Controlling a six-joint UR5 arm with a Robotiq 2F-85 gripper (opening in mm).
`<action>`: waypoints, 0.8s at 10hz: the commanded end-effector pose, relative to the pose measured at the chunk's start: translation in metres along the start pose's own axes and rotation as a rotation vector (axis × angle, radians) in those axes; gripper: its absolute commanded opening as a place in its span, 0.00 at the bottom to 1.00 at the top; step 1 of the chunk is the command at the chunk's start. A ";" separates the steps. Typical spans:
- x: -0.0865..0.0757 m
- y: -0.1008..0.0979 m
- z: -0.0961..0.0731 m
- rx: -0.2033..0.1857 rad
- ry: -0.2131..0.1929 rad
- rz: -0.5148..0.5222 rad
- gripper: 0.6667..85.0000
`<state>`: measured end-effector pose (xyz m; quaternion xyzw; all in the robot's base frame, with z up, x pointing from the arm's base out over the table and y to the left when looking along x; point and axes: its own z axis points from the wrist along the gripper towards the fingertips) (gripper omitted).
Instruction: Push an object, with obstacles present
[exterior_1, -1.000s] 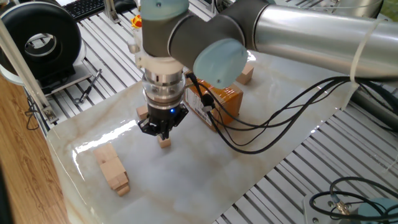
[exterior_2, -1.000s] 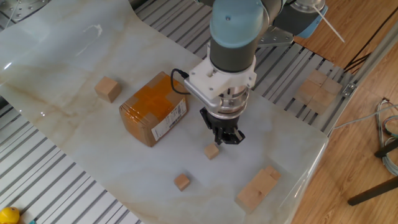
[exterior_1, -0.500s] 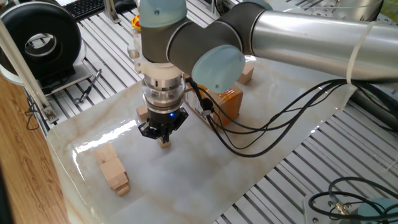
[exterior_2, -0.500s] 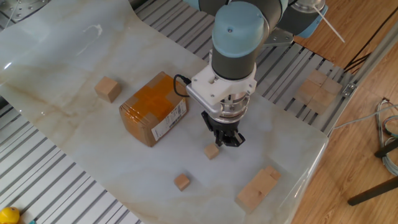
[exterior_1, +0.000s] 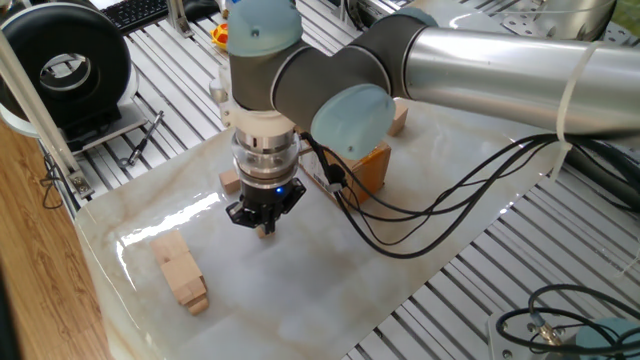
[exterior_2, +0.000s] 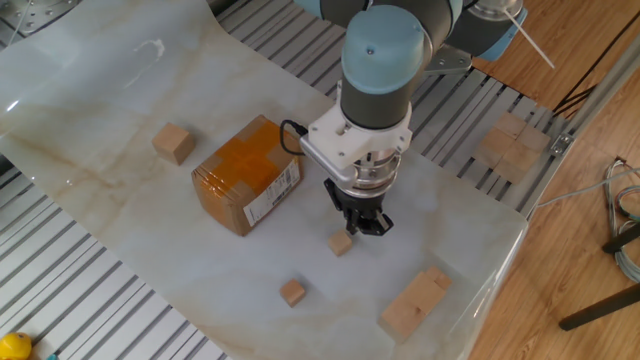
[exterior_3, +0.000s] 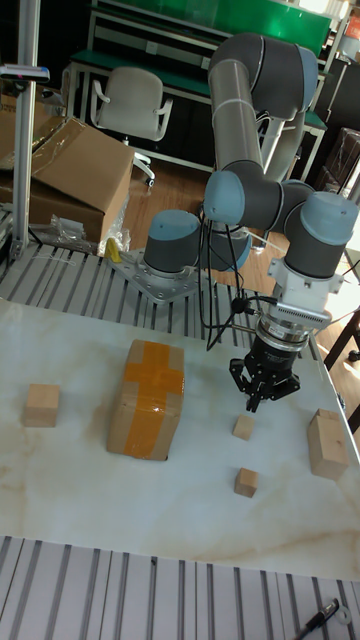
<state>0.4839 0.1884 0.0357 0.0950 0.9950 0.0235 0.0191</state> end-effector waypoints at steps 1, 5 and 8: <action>-0.001 0.001 0.009 0.004 -0.009 0.012 0.16; 0.000 0.001 0.010 -0.004 -0.009 -0.002 0.15; -0.006 0.001 0.012 -0.002 -0.026 -0.013 0.15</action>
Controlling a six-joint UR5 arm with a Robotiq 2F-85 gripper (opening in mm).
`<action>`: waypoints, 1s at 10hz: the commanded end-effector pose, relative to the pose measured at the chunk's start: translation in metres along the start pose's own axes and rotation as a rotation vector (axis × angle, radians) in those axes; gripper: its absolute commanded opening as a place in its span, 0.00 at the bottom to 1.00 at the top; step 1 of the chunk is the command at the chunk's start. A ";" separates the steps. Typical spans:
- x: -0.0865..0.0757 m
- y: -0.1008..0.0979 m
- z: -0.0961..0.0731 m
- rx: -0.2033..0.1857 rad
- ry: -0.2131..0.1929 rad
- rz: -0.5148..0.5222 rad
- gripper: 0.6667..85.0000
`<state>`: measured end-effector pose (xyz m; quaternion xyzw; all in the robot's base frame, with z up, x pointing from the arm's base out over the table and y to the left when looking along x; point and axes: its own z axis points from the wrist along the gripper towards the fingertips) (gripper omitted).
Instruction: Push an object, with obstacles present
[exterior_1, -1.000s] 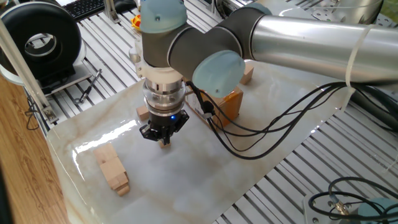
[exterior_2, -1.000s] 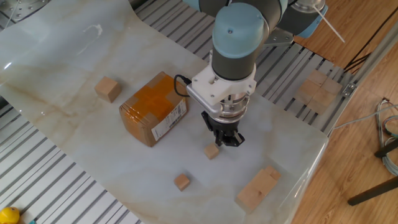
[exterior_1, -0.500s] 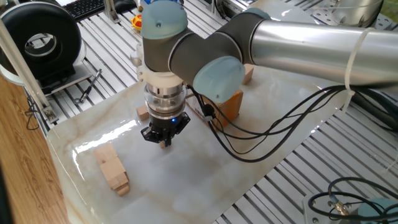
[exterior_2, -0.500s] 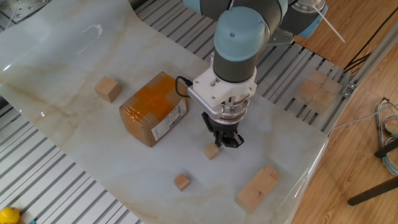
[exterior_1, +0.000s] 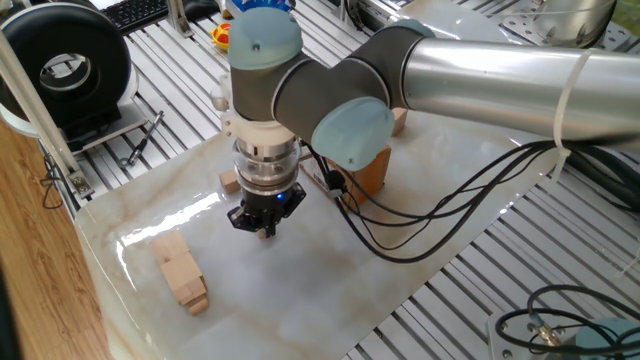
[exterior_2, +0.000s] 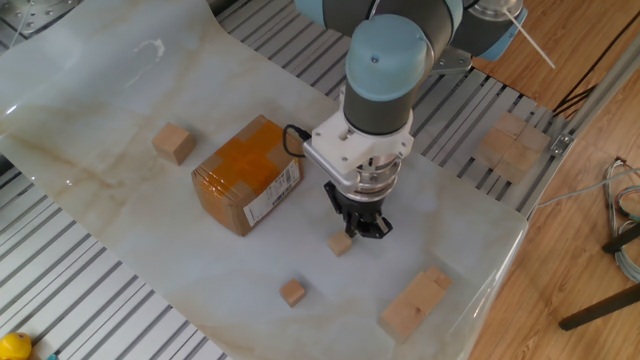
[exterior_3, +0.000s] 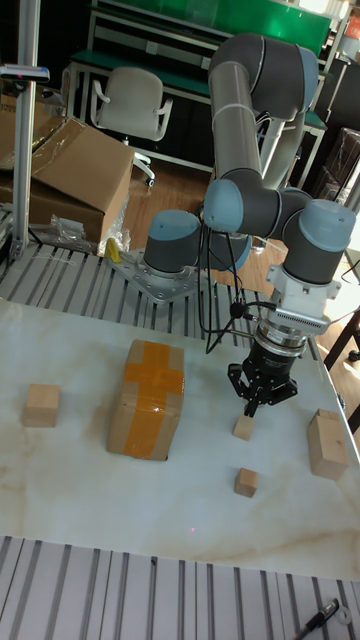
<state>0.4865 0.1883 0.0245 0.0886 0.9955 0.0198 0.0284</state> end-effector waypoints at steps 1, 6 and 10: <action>-0.004 0.002 0.001 -0.010 -0.010 -0.001 0.15; -0.022 -0.005 0.001 -0.013 -0.019 -0.024 0.15; -0.035 -0.010 0.001 -0.015 -0.025 -0.035 0.15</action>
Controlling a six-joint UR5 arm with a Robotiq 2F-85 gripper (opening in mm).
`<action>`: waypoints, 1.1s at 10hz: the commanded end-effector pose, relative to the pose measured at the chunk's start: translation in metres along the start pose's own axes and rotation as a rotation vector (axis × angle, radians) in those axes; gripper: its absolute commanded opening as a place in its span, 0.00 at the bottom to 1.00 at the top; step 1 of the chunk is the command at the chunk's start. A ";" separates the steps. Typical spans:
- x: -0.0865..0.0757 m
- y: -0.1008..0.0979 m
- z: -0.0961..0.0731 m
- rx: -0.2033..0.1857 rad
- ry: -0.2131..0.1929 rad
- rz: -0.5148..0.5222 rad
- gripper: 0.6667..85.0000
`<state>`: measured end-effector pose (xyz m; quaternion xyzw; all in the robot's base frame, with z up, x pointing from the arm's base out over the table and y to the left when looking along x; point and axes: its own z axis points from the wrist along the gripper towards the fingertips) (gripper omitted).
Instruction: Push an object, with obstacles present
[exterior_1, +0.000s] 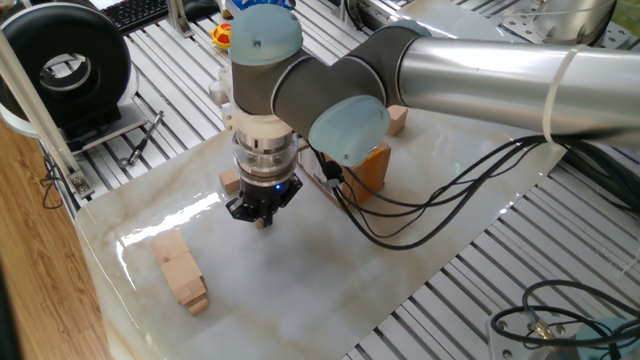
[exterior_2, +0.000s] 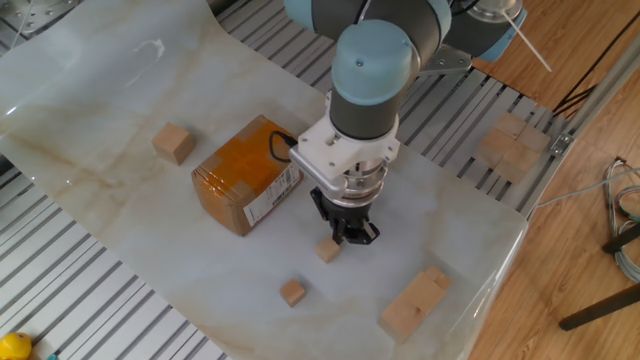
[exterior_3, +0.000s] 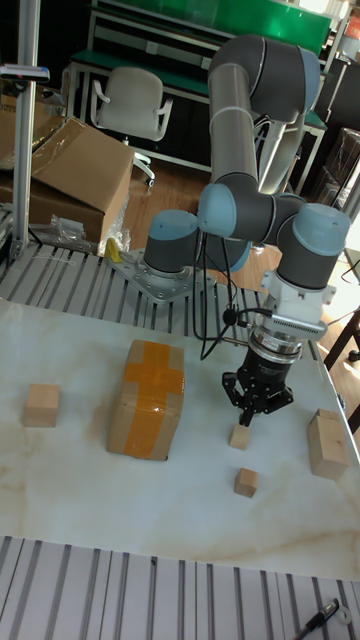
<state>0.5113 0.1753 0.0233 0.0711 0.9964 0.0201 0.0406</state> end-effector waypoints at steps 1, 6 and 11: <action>-0.011 -0.004 -0.001 -0.011 -0.001 -0.002 0.15; -0.018 -0.008 0.001 -0.006 -0.003 -0.015 0.15; -0.005 0.003 -0.011 -0.026 0.024 0.027 0.15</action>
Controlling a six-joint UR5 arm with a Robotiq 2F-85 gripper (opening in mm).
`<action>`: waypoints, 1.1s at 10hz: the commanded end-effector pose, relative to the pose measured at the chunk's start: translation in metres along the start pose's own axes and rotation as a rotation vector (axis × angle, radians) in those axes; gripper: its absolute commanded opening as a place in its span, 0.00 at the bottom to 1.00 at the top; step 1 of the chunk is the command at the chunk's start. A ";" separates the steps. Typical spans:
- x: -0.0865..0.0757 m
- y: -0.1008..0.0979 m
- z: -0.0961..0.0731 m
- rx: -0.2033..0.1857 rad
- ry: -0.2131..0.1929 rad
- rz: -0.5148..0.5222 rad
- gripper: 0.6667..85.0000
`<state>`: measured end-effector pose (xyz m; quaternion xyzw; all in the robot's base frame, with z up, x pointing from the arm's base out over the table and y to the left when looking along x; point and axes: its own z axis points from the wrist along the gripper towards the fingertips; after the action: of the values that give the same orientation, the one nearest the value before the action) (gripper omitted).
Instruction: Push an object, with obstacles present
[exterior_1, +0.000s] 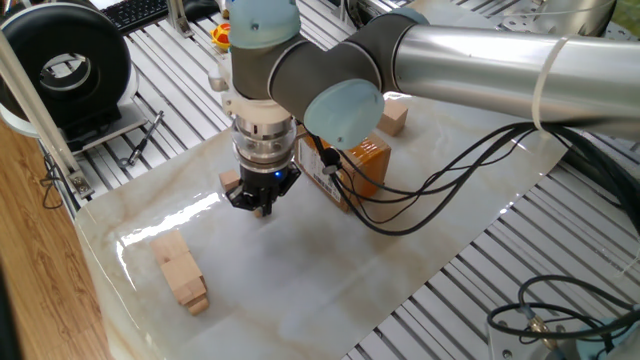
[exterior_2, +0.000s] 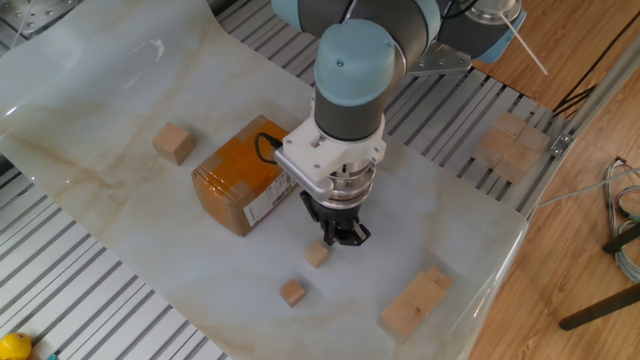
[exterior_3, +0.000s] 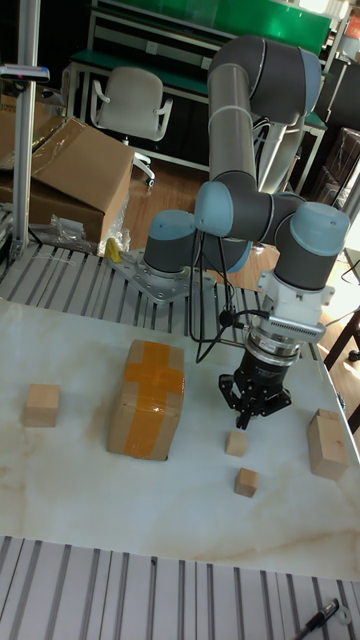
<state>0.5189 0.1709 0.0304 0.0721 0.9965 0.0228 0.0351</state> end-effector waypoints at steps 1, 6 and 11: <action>0.003 0.003 -0.004 -0.013 0.010 0.029 0.15; 0.001 -0.001 -0.004 0.005 0.004 0.036 0.15; -0.016 0.015 -0.005 -0.059 -0.058 0.069 0.13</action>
<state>0.5262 0.1761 0.0342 0.0940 0.9938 0.0332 0.0500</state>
